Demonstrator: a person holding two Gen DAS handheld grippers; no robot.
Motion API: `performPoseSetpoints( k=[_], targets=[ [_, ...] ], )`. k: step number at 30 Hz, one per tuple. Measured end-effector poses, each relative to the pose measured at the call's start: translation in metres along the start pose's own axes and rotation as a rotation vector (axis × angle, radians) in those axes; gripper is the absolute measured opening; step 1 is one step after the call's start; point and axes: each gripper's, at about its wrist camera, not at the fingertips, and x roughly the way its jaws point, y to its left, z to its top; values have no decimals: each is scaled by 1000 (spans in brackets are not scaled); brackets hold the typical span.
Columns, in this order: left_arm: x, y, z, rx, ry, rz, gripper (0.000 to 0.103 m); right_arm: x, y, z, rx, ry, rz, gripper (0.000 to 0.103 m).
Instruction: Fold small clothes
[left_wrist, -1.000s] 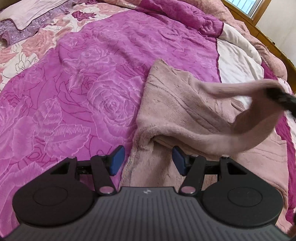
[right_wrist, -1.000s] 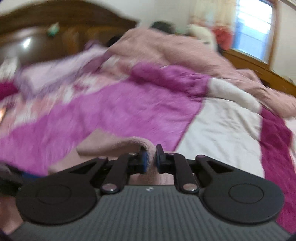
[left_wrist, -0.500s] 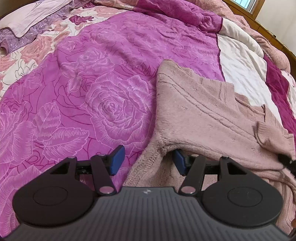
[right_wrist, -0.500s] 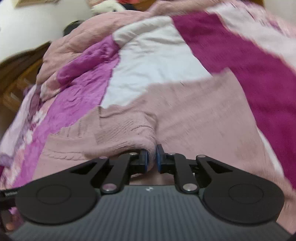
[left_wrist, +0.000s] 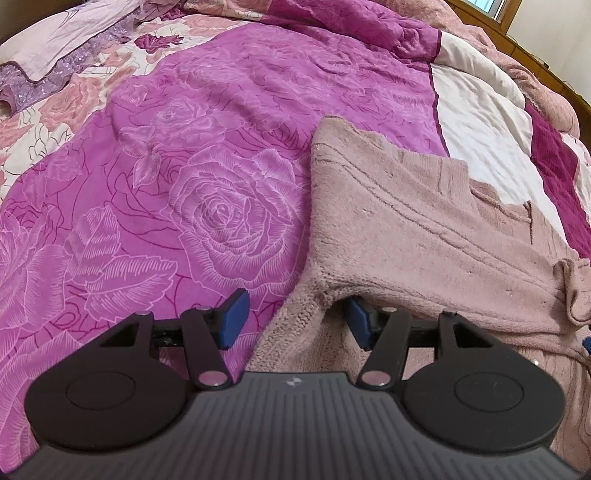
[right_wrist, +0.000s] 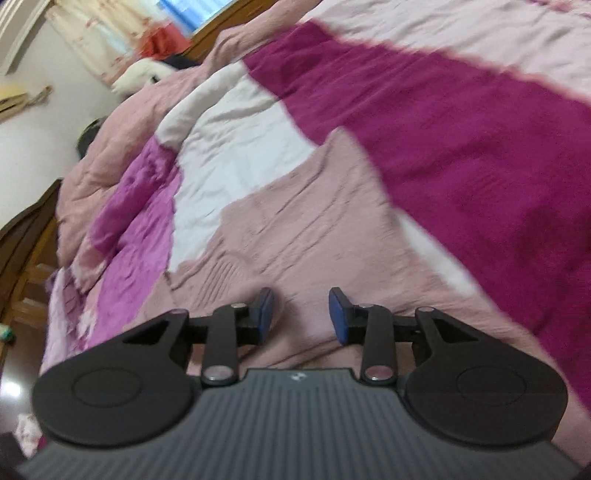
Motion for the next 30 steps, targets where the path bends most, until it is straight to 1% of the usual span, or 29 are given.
performPoseSetpoints(
  k=[2, 4, 6, 7, 8, 9, 13, 16, 19, 21, 23, 25, 27, 30],
  targets=[
    [0, 0, 0, 0, 0, 1, 64, -9, 2, 3, -38, -40, -45, 38],
    [0, 0, 0, 0, -1, 0, 64, -17, 8, 5, -100, -81, -66, 38],
    [0, 0, 0, 3, -1, 3, 64, -24, 22, 4, -220, -101, -54, 38],
    [0, -1, 0, 5, -1, 5, 64, -27, 31, 2, -293, -100, -39, 40],
    [0, -1, 0, 5, -1, 6, 64, -29, 40, -2, -363, -96, -22, 42],
    [0, -1, 0, 6, -1, 8, 65, -30, 50, -8, -437, -87, 0, 47],
    [0, -1, 0, 8, -2, 8, 65, -21, 82, -32, -670, -56, 68, 48],
    [0, -1, -1, 8, -2, 6, 65, -3, 95, -46, -777, -11, 65, 48],
    [-1, -1, -1, 8, -3, 2, 65, 15, 97, -58, -859, 25, 21, 47],
    [-1, -1, -1, 9, -4, -1, 65, 19, 96, -62, -897, 22, 6, 46],
    [-1, 0, -1, 10, -4, -2, 65, 20, 95, -61, -906, 25, 15, 45],
    [-1, 0, -1, 11, -4, -1, 65, 16, 94, -56, -887, 21, 18, 24],
    [0, 0, -1, 11, -3, -1, 65, 11, 92, -47, -845, 4, 30, 21],
    [0, -1, -2, 15, -4, 1, 65, 0, 85, -28, -751, -49, 42, 18]
  ],
)
